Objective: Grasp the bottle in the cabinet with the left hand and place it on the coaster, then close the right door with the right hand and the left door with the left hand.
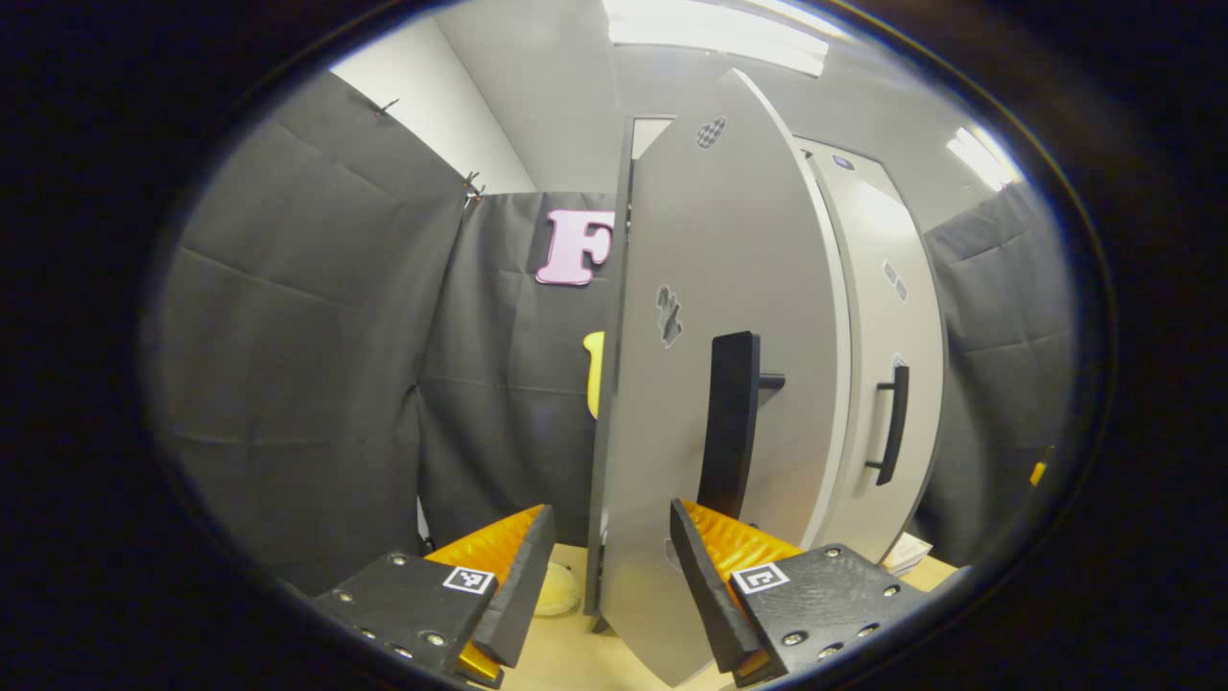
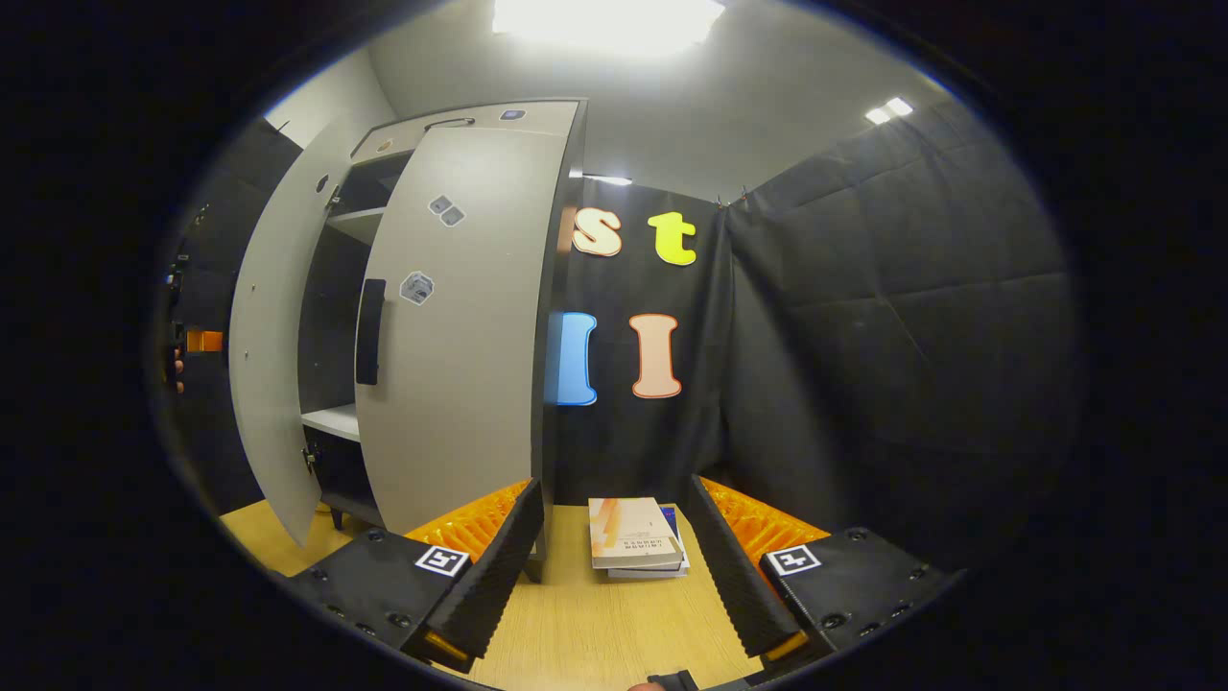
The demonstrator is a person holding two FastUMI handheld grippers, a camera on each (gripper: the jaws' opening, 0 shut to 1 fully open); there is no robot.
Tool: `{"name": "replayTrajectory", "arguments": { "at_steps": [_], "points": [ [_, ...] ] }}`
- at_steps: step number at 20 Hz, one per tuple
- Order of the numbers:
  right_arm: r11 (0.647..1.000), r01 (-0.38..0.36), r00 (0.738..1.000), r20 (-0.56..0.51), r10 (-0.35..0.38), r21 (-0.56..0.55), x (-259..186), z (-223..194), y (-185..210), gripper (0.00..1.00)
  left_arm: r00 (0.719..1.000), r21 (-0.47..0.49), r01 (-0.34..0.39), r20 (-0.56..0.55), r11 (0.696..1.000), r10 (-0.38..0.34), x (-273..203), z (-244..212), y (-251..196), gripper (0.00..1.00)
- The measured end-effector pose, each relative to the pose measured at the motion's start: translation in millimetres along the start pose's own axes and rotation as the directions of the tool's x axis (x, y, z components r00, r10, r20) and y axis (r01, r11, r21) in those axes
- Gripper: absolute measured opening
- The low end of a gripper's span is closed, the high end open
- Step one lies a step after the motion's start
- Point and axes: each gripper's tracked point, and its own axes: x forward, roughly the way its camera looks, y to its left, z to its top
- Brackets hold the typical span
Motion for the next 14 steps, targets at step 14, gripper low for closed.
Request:
{"name": "replayTrajectory", "arguments": {
  "at_steps": [14],
  "points": [
    [0.998,0.069,0.997,-0.028,-0.069,0.002,-26,-7,-30,0.96,0.993,0.068,0.116,0.013,0.991,-0.117,44,-8,-89,0.74]
  ]
}}
